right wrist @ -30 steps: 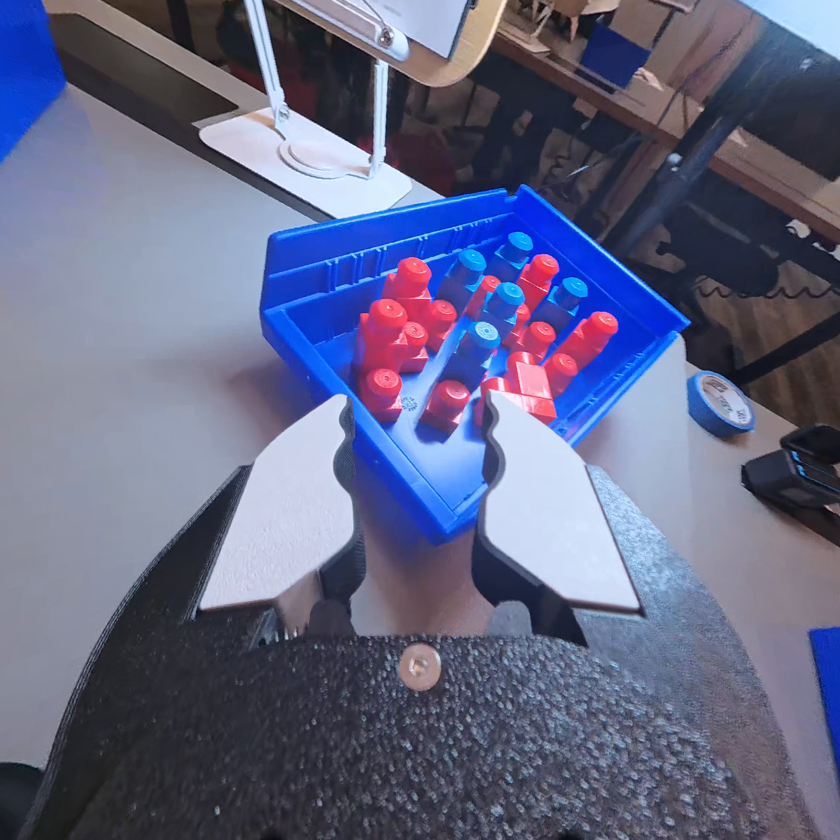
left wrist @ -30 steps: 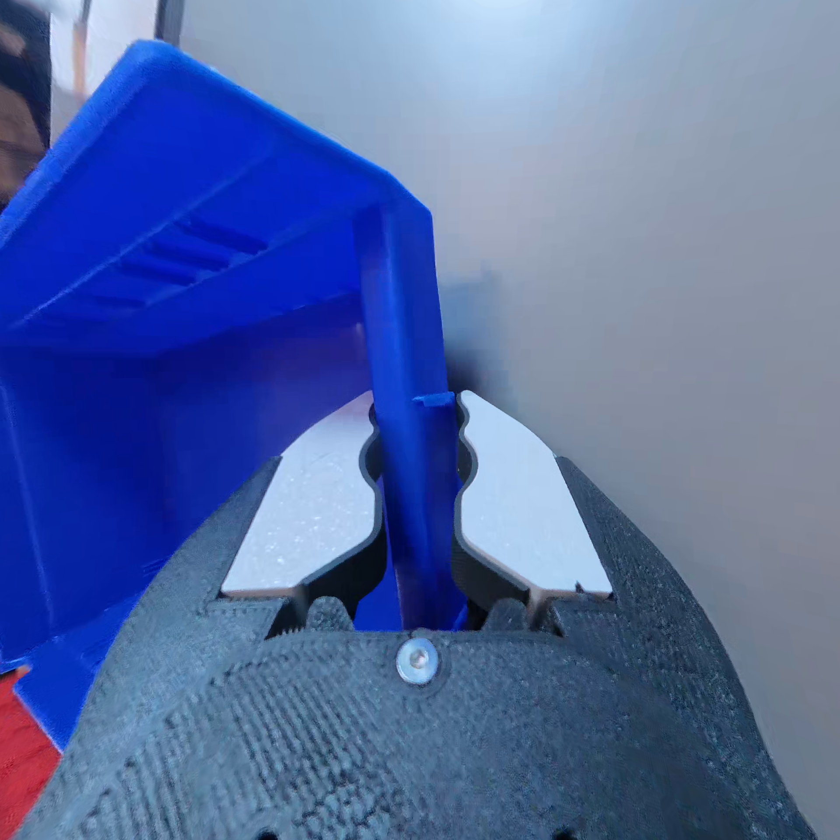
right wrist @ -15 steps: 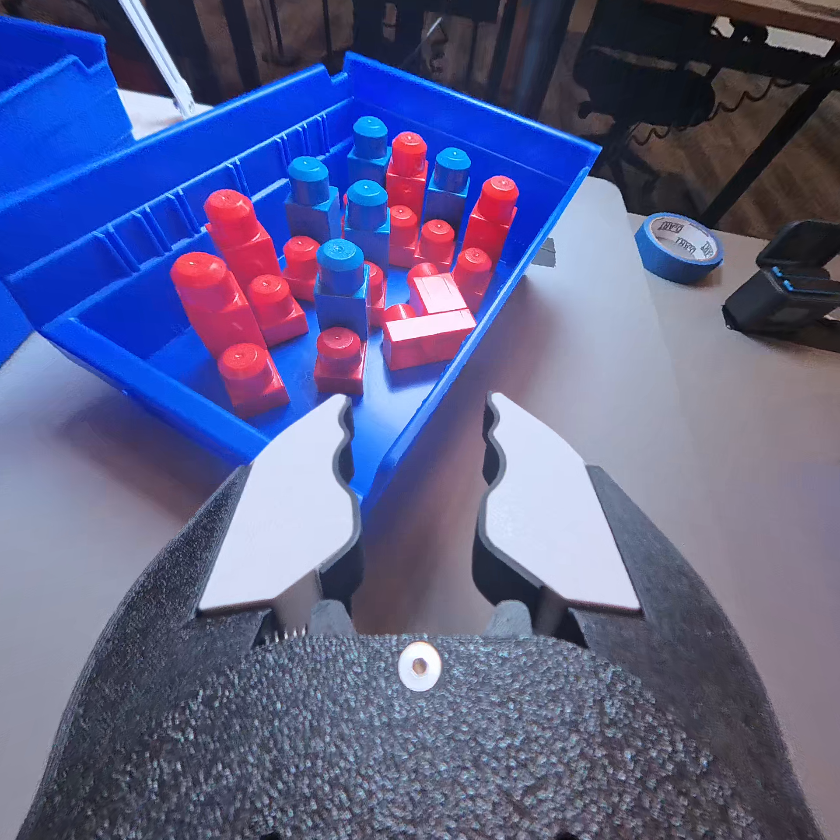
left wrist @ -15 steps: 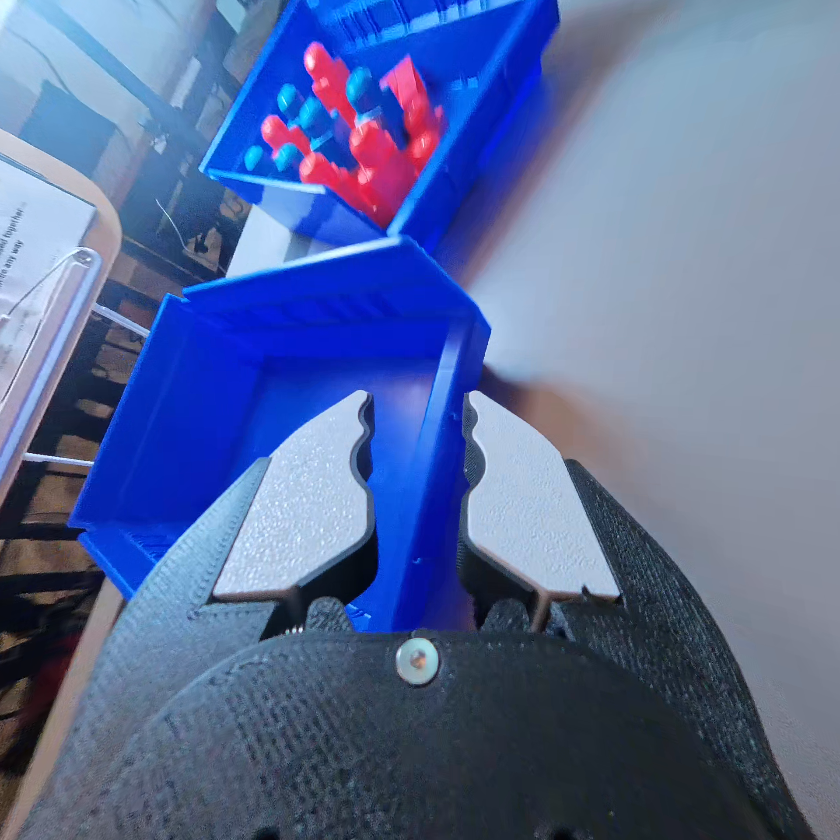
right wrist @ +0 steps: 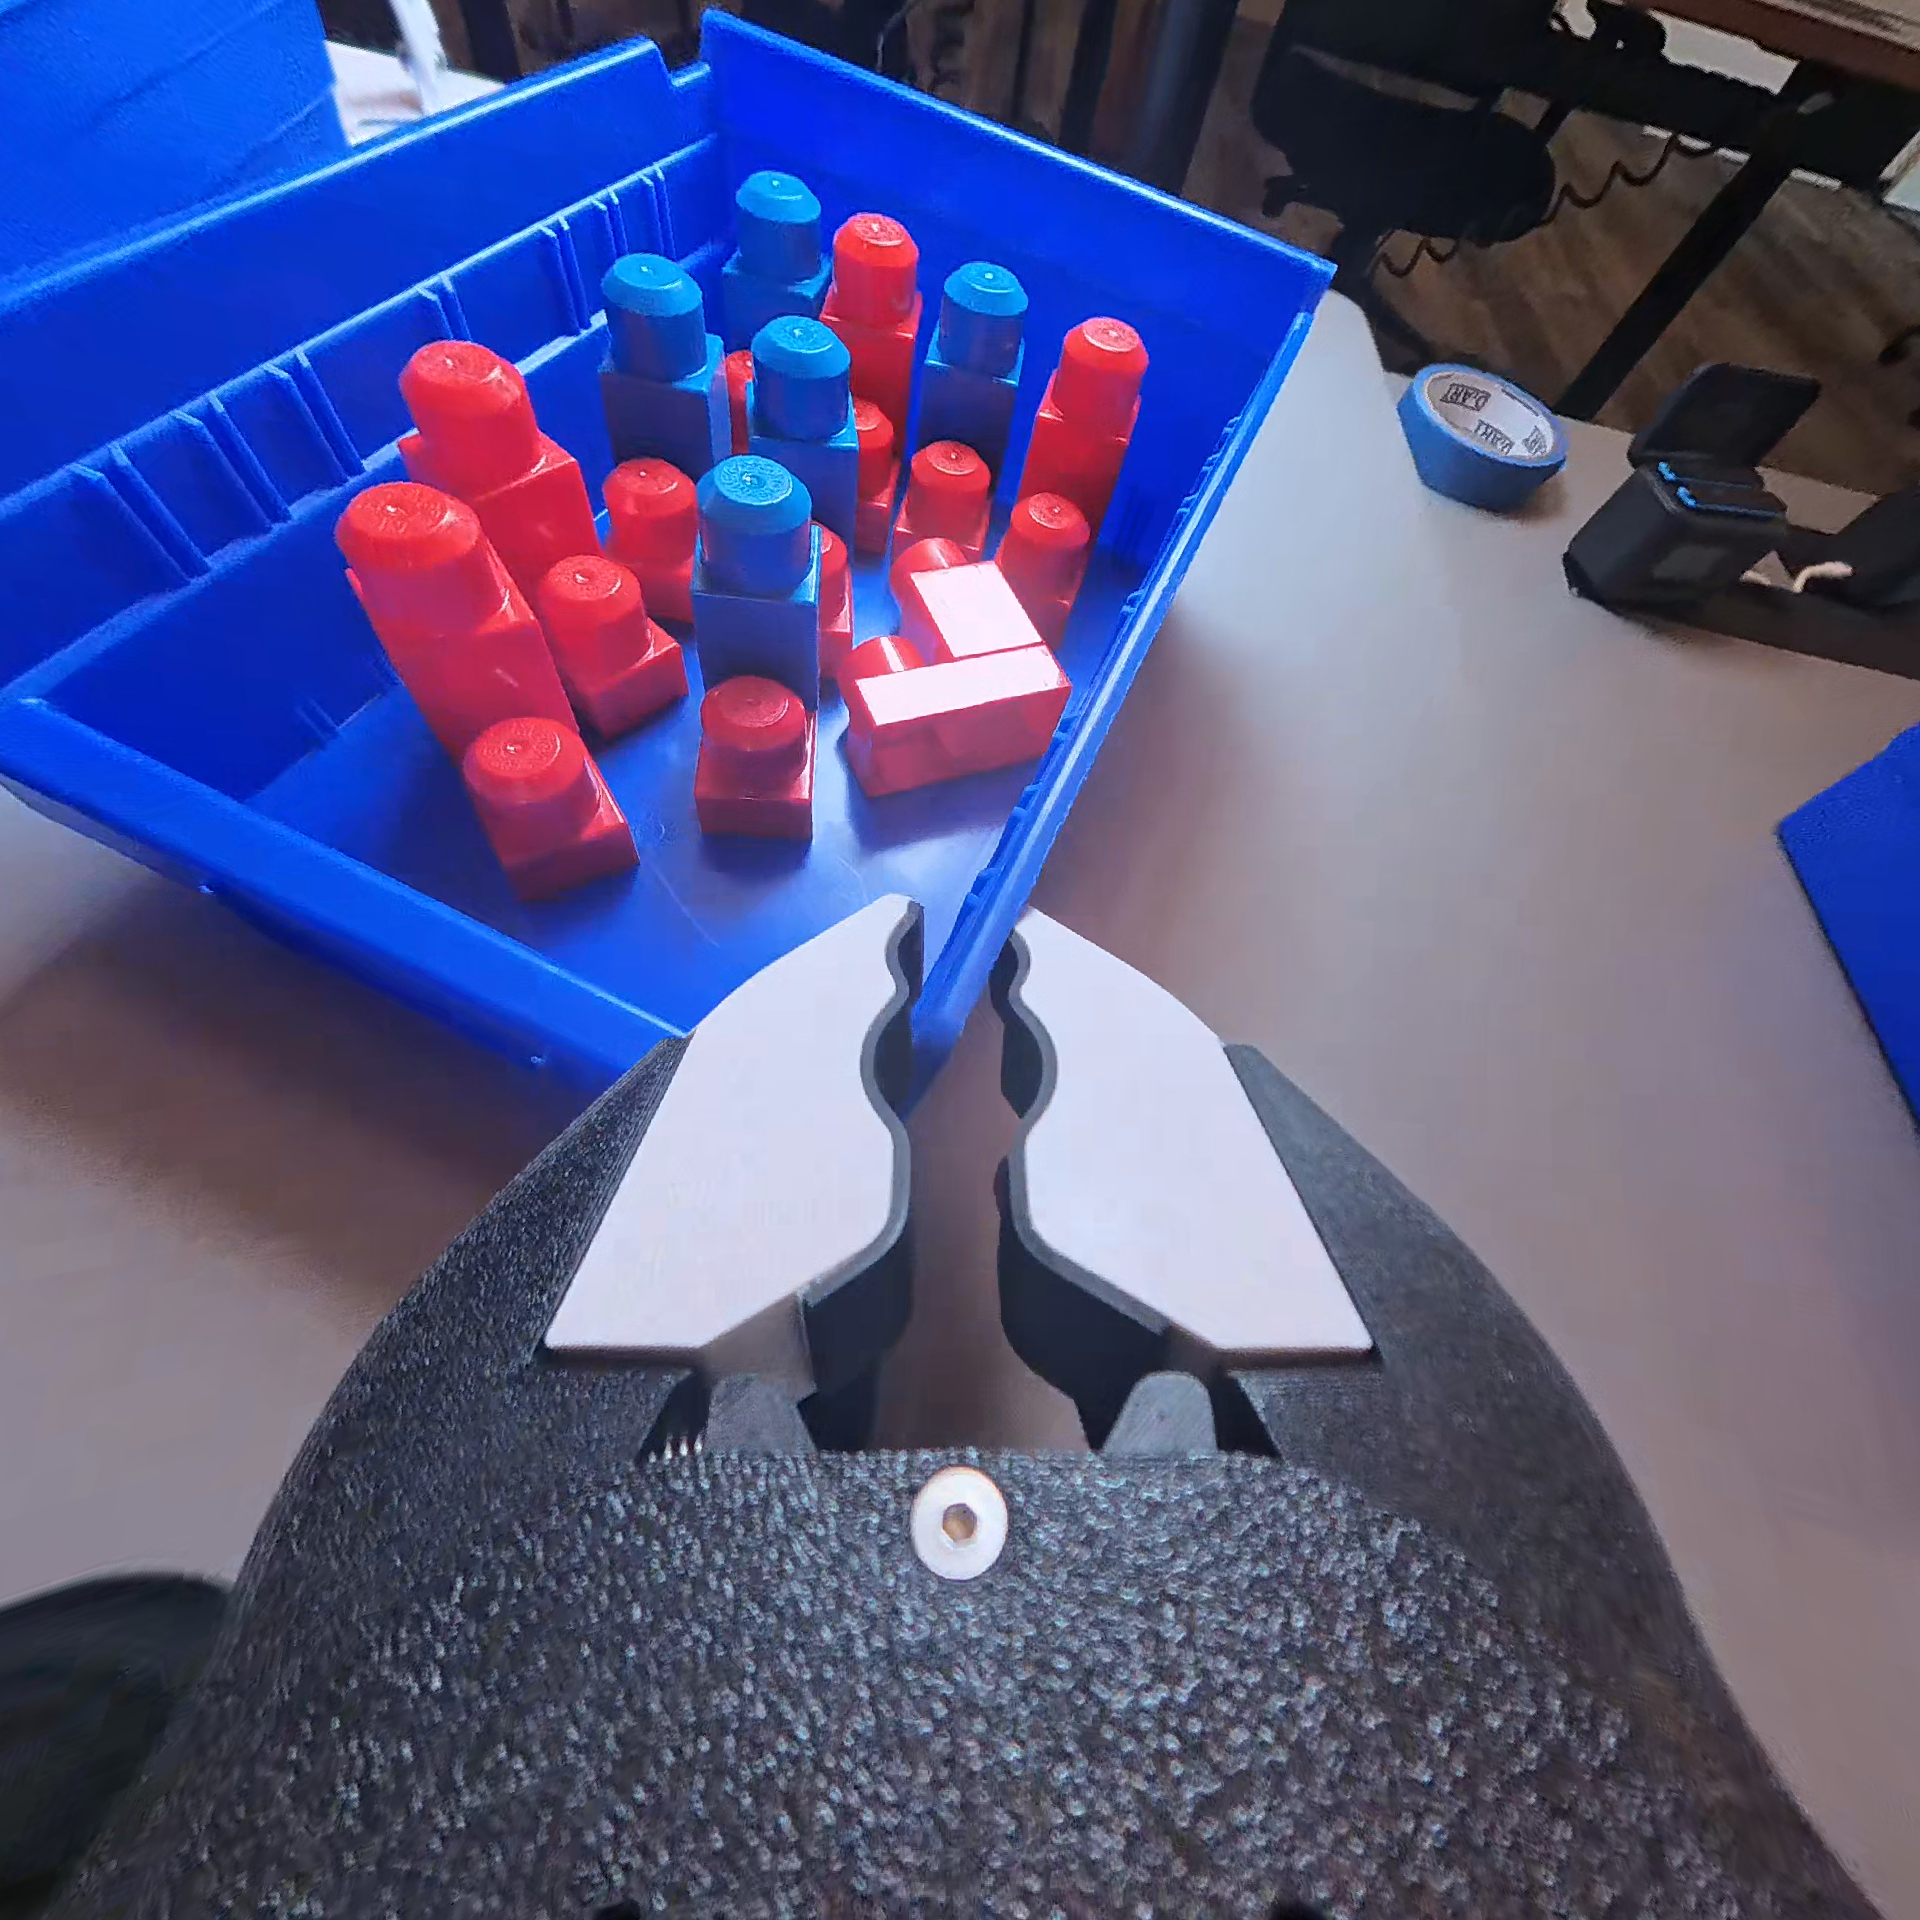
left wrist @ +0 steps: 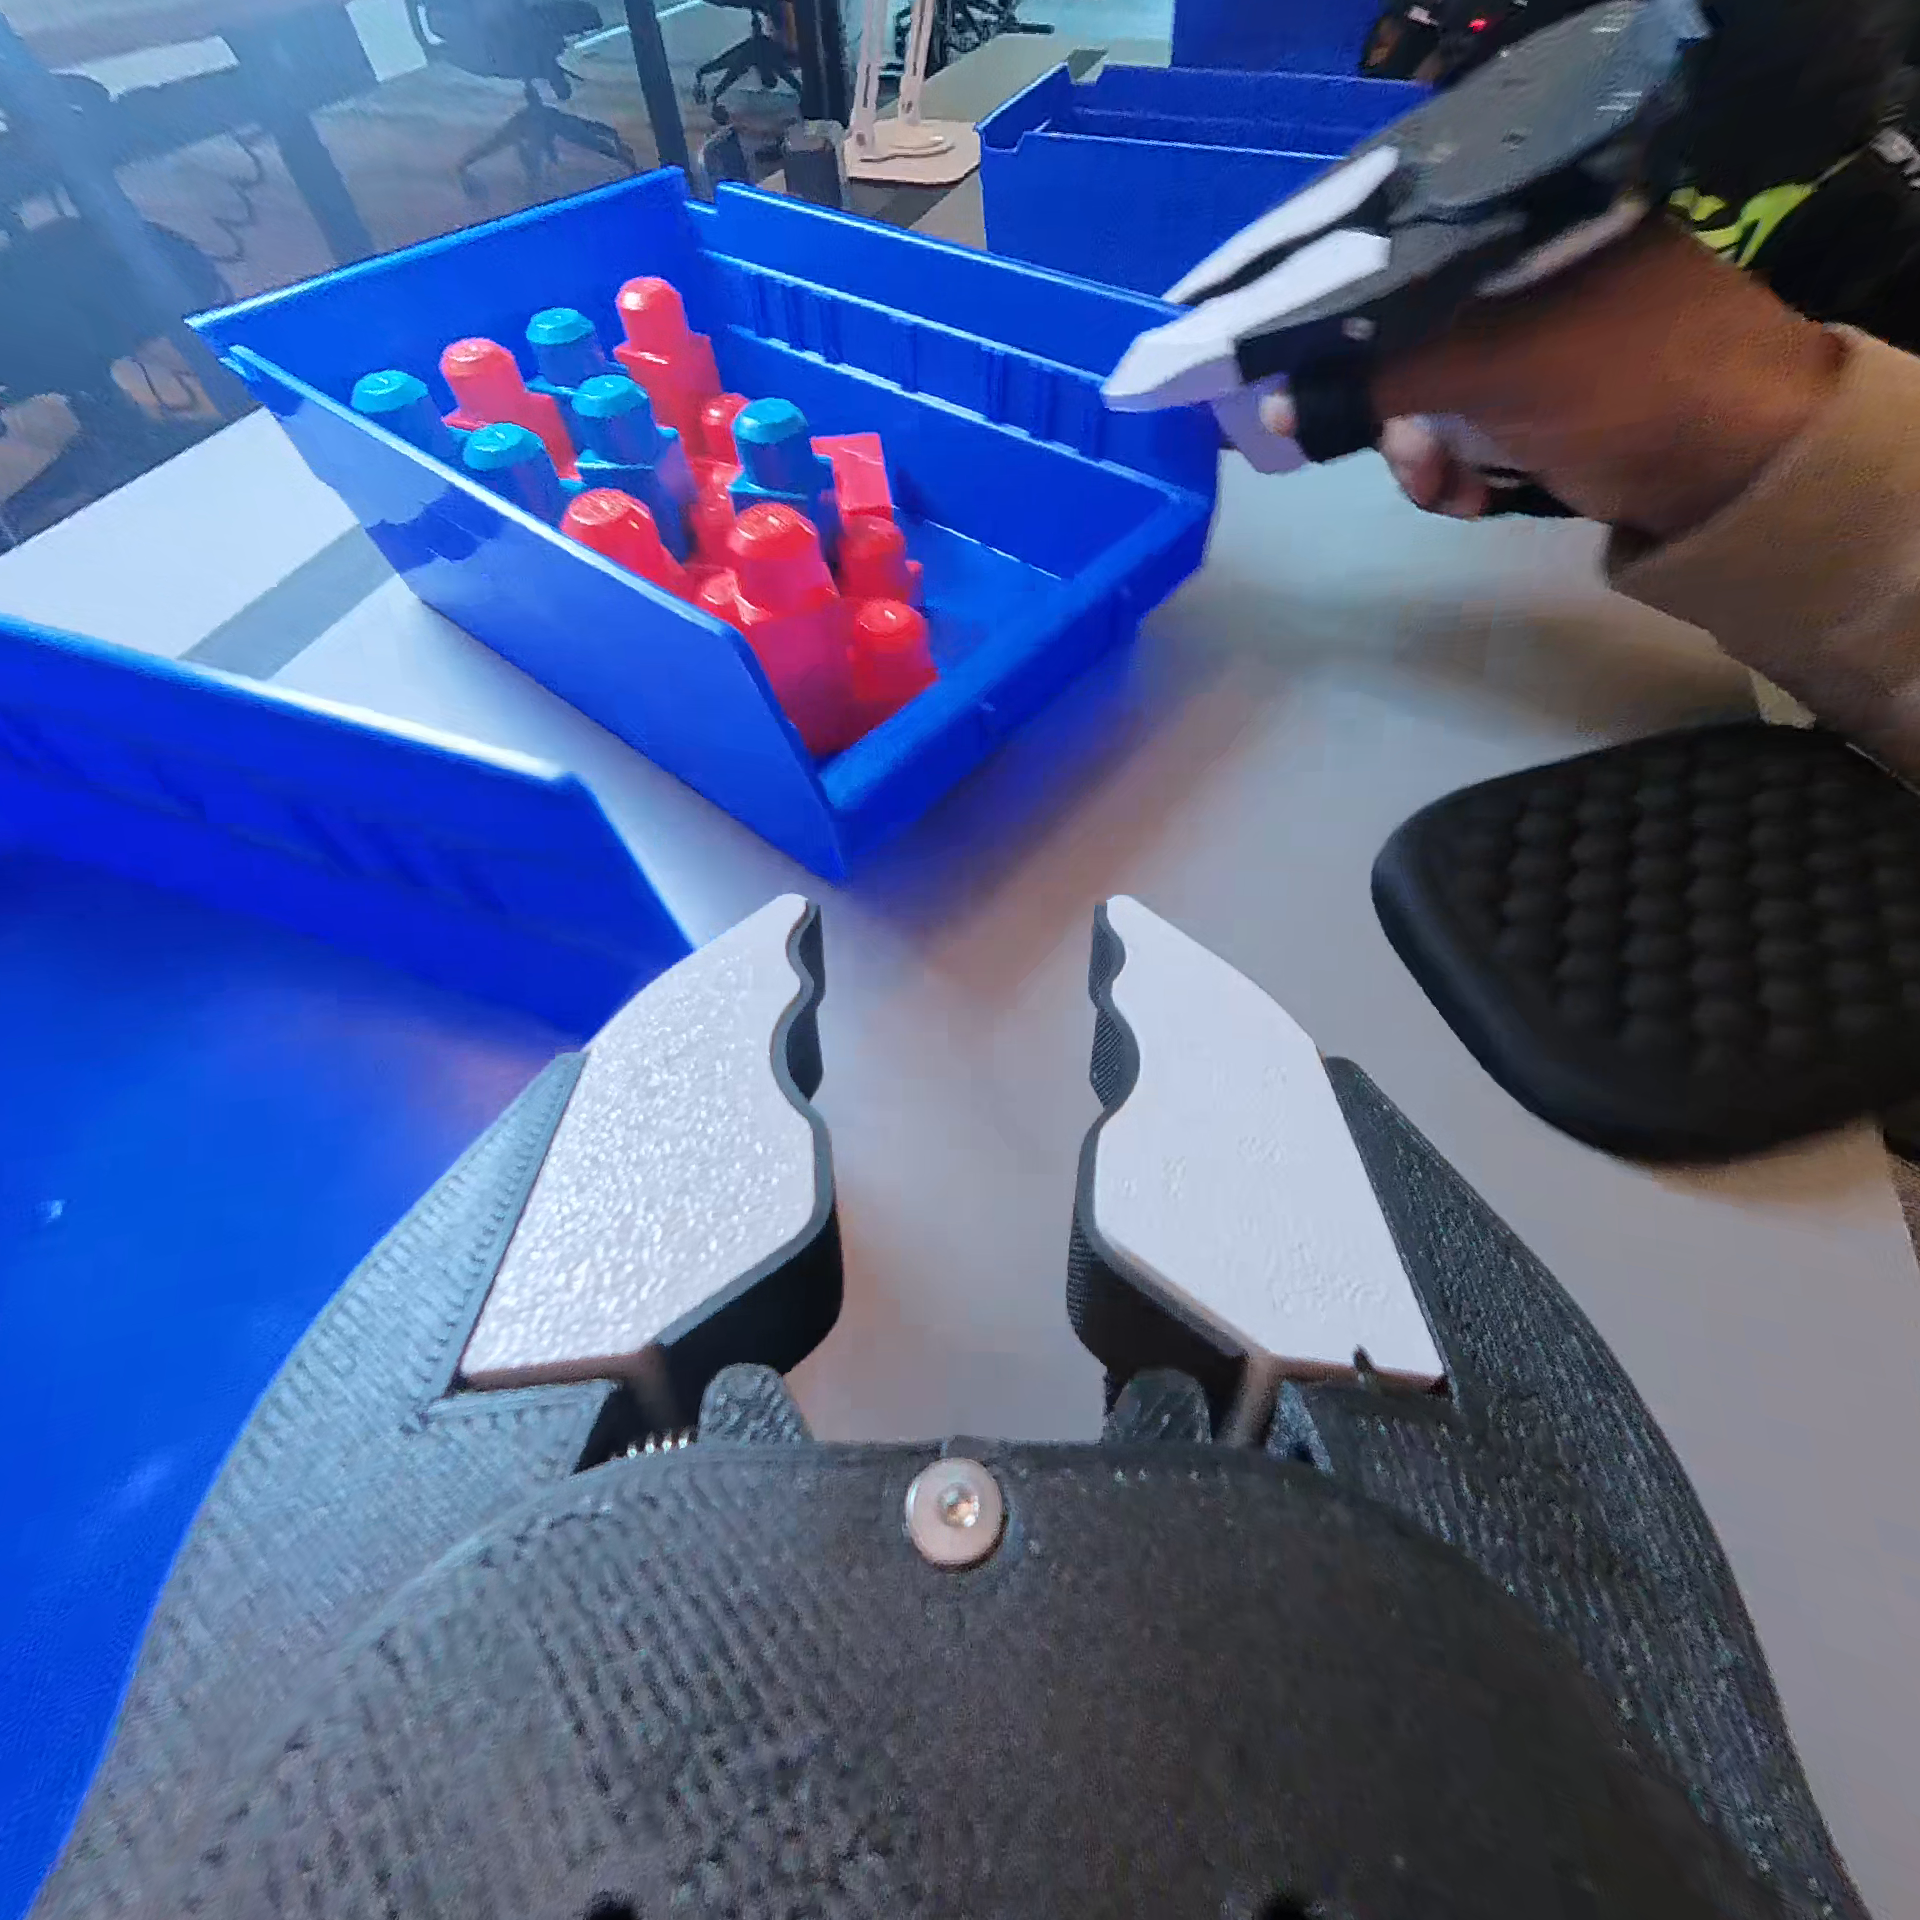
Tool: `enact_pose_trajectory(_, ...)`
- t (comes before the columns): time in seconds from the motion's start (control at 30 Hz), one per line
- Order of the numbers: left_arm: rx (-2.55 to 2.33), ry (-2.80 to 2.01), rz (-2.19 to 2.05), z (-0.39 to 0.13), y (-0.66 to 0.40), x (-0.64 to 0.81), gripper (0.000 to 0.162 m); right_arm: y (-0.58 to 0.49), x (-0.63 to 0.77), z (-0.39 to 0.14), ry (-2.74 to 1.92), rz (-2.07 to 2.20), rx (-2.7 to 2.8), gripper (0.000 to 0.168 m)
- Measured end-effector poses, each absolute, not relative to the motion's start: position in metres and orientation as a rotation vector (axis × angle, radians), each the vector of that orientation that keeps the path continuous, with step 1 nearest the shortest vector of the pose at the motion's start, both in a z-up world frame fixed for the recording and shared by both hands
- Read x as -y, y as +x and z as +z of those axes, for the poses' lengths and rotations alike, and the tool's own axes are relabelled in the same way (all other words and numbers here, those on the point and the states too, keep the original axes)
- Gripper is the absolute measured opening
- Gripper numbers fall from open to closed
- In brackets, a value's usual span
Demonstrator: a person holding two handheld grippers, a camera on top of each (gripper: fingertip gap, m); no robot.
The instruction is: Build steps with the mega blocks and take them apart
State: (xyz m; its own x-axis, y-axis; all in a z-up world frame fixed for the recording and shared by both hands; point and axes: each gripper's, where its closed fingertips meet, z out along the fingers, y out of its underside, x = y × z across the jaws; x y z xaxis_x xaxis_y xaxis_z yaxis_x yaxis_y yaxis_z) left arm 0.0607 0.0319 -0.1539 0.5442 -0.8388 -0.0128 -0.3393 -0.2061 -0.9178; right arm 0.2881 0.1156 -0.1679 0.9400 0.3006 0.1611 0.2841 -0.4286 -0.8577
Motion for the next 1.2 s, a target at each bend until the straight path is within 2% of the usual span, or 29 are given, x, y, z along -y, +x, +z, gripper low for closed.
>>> enact_pose_trajectory(0.13,-0.96,-1.782,-0.509,-0.163,0.089,-0.05,0.059,0.284,-0.064,-0.166,-1.986,0.047,0.419,0.011)
enact_pose_trajectory(0.17,-0.985,-1.781,-0.481,-0.166,0.094,-0.052,0.049,0.283,-0.053,-0.165,-1.967,0.055,0.417,0.01)
enact_pose_trajectory(0.2,-1.019,-1.796,-0.475,-0.172,0.1,-0.049,0.03,0.282,-0.043,-0.165,-1.943,0.048,0.415,0.01)
enact_pose_trajectory(0.37,-1.048,-1.705,-0.314,-0.162,0.097,-0.032,0.019,0.276,-0.006,-0.149,-1.796,0.008,0.417,0.009)
enact_pose_trajectory(0.63,-0.98,-1.534,-0.106,-0.093,0.049,0.016,0.014,0.228,0.036,-0.077,-1.569,0.035,0.469,0.009)
enact_pose_trajectory(0.8,-0.838,-1.481,-0.027,-0.038,-0.013,0.055,0.013,0.165,0.058,-0.028,-1.424,0.142,0.569,0.011)
enact_pose_trajectory(0.93,-0.673,-1.474,0.085,-0.012,-0.086,0.089,0.013,0.088,0.065,-0.018,-1.361,0.288,0.685,0.011)
enact_pose_trajectory(1.2,-0.379,-1.59,0.397,-0.032,-0.249,0.172,0.012,-0.092,0.087,-0.047,-1.296,0.577,0.923,0.012)
